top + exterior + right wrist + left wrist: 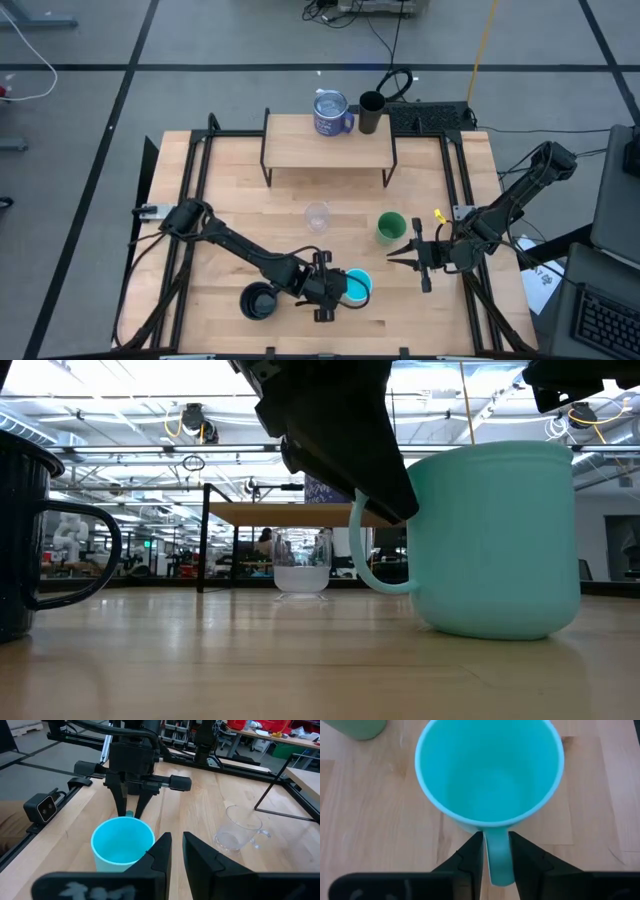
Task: Stack small to large cups/mugs on shelf
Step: Put the light blue mug on the shelf
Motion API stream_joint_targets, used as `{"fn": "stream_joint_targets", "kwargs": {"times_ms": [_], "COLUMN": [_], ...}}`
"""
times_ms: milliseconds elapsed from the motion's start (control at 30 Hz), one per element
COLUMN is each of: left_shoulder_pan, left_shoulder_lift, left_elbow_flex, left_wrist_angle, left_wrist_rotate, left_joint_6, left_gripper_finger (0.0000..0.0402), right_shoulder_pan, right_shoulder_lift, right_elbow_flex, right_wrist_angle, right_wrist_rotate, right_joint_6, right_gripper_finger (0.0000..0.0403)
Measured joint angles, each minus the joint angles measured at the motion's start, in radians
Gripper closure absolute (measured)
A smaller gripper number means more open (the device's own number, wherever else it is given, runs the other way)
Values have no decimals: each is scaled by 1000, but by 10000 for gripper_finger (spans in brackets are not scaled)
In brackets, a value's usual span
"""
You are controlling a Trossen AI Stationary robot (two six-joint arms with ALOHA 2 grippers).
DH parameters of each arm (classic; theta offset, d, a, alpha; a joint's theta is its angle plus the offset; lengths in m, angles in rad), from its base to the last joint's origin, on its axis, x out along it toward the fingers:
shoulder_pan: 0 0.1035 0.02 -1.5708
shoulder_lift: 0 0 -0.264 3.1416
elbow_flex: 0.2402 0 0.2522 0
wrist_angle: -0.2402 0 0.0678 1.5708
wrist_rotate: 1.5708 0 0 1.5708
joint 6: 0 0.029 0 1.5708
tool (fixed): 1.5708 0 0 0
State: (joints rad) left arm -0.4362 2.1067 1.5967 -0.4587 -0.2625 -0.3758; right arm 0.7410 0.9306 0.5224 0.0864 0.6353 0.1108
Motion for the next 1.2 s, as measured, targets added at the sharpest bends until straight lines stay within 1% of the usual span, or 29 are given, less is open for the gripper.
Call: {"fn": "stream_joint_targets", "kwargs": {"times_ms": [567,633,767,1100,1200], "left_shoulder_pan": [3,3,3,16,21], "left_shoulder_lift": [0,0,0,-6,-30], "left_elbow_flex": [0,0,0,-1,-2], "left_wrist_angle": [0,0,0,-3,-18], "left_wrist_rotate": [-9,-9,-10,-28,-27], "left_joint_6": [7,9,25,44,55], "left_gripper_finger": [310,319,352,349,352], "right_shoulder_pan": [0,0,0,0,0], "right_shoulder_lift": [0,0,0,0,0], "right_elbow_flex": [0,0,0,0,0], "right_wrist_angle": [0,0,0,0,0], "right_wrist_rotate": [0,0,0,0,0], "right_joint_6": [-3,-12,-22,-22,-22], "right_gripper_finger": [367,367,367,367,367]}}
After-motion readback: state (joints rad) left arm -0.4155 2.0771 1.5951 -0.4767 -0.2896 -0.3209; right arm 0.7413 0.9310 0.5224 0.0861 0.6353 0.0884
